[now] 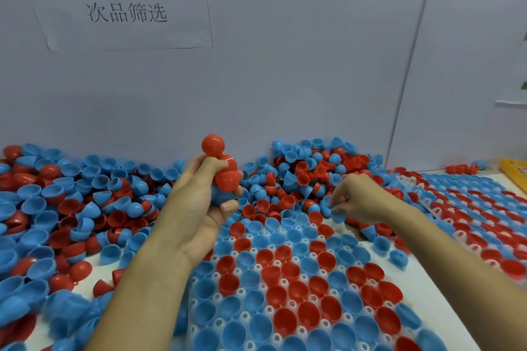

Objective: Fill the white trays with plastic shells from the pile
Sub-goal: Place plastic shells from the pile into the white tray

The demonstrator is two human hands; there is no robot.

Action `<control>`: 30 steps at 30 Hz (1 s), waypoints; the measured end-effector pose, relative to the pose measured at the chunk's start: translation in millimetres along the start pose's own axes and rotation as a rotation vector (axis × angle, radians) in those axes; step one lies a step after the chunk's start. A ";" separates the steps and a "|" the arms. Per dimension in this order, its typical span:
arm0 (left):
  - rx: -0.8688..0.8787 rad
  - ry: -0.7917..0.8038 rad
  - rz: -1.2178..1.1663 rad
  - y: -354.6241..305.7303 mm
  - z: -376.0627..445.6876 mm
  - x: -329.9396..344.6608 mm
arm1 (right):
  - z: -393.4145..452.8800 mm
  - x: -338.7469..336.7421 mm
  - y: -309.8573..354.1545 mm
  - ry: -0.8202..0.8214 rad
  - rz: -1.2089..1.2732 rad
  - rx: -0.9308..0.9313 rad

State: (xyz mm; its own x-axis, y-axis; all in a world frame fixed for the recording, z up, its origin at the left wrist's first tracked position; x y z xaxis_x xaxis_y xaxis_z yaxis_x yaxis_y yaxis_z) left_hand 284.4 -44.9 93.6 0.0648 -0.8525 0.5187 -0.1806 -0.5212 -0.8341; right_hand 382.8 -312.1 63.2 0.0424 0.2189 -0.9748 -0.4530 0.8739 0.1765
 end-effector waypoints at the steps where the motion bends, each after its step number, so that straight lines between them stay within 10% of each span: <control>1: 0.002 -0.004 -0.002 -0.7 0.3 -1.1 | 1.4 9.6 -5.4 0.025 -0.004 0.006; 18: 0.014 -0.069 0.045 1.3 0.6 -11.9 | -5.2 37.9 -17.6 0.094 0.025 -0.026; 30: 0.108 -0.256 0.693 6.4 18.6 -32.2 | -106.3 9.4 -33.3 -0.491 0.432 0.019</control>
State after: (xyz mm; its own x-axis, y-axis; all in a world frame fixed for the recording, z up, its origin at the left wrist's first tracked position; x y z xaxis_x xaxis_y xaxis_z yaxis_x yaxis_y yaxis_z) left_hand 299.4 -21.6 68.1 0.2001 -0.9628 -0.1814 -0.1666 0.1490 -0.9747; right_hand 303.6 -385.3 33.6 0.2638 0.7207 -0.6411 -0.5046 0.6695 0.5451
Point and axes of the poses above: each hand's wrist, its own z-axis towards the middle knuckle, its own x-axis out of the palm, y = z × x, the point moved 10 cm from there along z, towards the middle knuckle, and after that the axes turned 13 degrees about -x, right-handed, at the moved point
